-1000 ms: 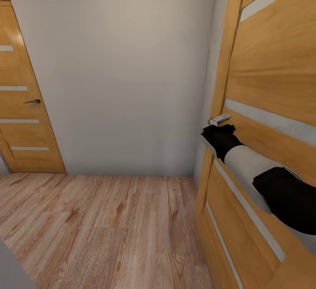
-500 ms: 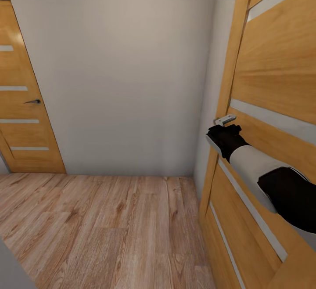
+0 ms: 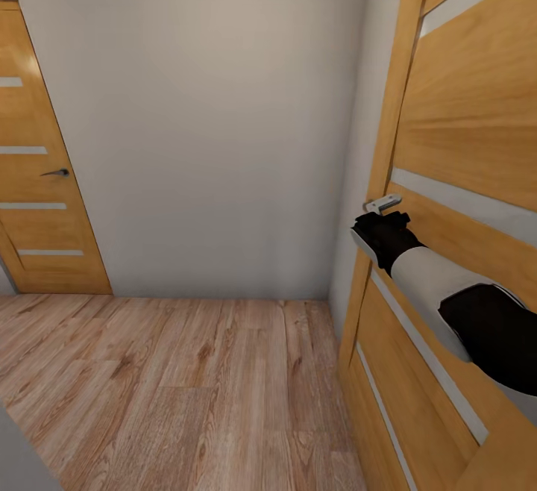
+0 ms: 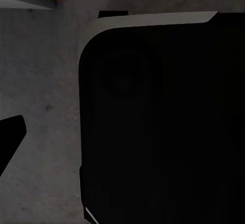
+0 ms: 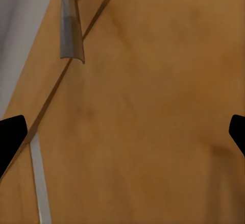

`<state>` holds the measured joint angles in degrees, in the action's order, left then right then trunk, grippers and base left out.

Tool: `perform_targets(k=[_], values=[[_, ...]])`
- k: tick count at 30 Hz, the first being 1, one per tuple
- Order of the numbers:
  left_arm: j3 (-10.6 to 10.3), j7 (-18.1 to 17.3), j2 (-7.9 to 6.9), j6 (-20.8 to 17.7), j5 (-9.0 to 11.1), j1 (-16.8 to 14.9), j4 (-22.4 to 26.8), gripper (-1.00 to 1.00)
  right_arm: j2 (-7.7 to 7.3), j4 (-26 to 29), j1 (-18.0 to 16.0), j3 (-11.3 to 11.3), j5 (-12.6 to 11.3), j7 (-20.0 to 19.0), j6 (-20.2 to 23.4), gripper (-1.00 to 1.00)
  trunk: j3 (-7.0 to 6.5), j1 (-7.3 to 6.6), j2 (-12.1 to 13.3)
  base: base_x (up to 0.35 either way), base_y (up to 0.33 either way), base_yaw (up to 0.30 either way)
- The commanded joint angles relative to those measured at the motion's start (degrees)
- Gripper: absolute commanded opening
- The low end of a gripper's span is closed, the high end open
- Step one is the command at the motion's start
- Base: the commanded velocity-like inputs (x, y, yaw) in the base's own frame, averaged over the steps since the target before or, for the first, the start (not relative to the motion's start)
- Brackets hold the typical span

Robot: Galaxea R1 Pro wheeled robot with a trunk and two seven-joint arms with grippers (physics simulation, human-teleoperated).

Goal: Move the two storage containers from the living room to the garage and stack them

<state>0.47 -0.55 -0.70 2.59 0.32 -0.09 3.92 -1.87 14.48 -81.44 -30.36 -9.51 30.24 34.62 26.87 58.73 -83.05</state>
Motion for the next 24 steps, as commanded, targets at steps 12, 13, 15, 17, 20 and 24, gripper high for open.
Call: perform_targets(k=[12,13,15,17,20,24], values=[[0.1,-0.1,-0.01,0.2,0.0,0.0,0.0,1.0,6.11,0.2,0.0,-0.7,0.3,0.7,1.5,1.0,0.06,0.0,0.0,0.0,0.0,0.0],[0.0,-0.1,-0.01,0.2,0.0,0.0,0.0,1.0,6.57,0.2,0.0,-0.7,0.3,0.7,1.5,1.0,0.06,0.0,0.0,0.0,0.0,0.0],[0.0,-0.1,-0.01,0.2,0.0,0.0,0.0,1.0,8.3,0.2,0.0,-0.7,0.3,0.9,2.0,1.0,0.06,0.0,0.0,0.0,0.0,0.0],[0.0,-0.1,-0.01,0.2,0.0,0.0,0.0,1.0,9.63,0.2,0.0,-0.7,0.3,1.0,2.3,1.0,0.06,0.0,0.0,0.0,0.0,0.0],[0.0,-0.1,-0.01,0.2,0.0,0.0,0.0,1.0,11.79,0.2,0.0,-0.6,0.3,1.1,2.5,1.0,0.06,0.0,0.0,0.0,0.0,0.0],[0.1,-0.1,-0.01,0.2,0.0,0.0,0.0,1.0,11.87,0.2,0.0,-0.3,0.0,0.9,2.5,1.0,0.06,0.0,0.0,0.0,0.0,0.0]])
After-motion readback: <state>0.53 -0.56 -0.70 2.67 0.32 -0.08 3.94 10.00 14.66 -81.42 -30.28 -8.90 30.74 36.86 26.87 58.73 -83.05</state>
